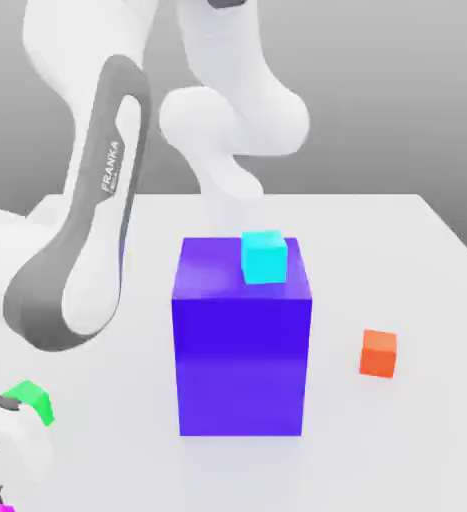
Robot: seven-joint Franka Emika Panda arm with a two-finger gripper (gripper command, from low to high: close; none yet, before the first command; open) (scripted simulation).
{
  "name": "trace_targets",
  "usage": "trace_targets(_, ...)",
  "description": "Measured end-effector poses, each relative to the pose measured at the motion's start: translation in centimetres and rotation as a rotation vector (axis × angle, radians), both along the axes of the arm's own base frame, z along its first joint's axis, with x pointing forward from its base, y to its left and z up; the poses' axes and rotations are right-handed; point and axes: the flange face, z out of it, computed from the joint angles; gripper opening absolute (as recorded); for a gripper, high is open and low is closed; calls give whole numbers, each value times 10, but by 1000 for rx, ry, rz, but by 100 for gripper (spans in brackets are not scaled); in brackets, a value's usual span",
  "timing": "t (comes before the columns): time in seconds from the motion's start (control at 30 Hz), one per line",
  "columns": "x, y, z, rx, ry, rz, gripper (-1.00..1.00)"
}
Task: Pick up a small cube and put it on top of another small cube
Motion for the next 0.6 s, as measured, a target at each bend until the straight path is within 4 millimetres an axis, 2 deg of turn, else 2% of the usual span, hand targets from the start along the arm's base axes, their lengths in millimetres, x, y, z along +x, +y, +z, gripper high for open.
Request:
trace_targets(0.03,-1,0,-12,0,1,0,-100)
trace_targets(0.2,-1,0,-12,2,1,-1,-100)
trace_targets(0.23,-1,0,-18,2,1,-1,-100)
trace_targets(0.3,-1,0,-2,1,2,0,-100)
trace_targets(0.4,-3,-1,39,2,1,-11,-100)
trace_targets(0.6,-72,-16,73,4,2,-281,-100)
